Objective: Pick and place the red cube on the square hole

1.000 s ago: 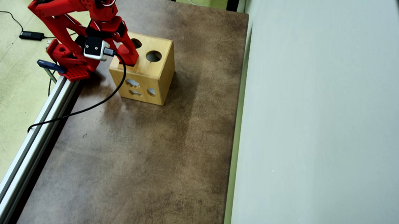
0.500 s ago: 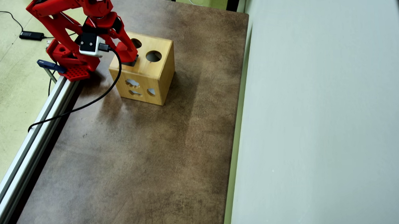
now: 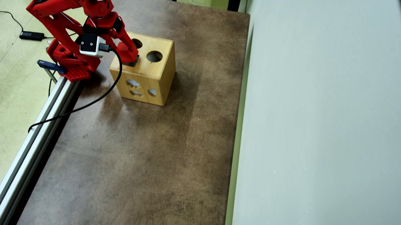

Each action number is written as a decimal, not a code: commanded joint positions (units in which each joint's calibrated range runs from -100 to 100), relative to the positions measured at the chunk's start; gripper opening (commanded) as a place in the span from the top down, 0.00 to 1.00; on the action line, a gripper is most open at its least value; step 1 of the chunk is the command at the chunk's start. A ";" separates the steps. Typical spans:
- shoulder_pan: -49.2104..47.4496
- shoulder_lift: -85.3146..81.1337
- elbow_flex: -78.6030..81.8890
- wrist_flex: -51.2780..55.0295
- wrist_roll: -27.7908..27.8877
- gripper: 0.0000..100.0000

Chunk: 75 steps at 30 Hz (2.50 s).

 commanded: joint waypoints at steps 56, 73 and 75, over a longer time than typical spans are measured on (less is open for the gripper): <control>-0.12 -2.66 2.93 0.41 0.00 0.92; -0.35 -2.66 2.93 0.41 0.34 0.92; -0.35 -2.66 3.02 0.41 0.39 0.92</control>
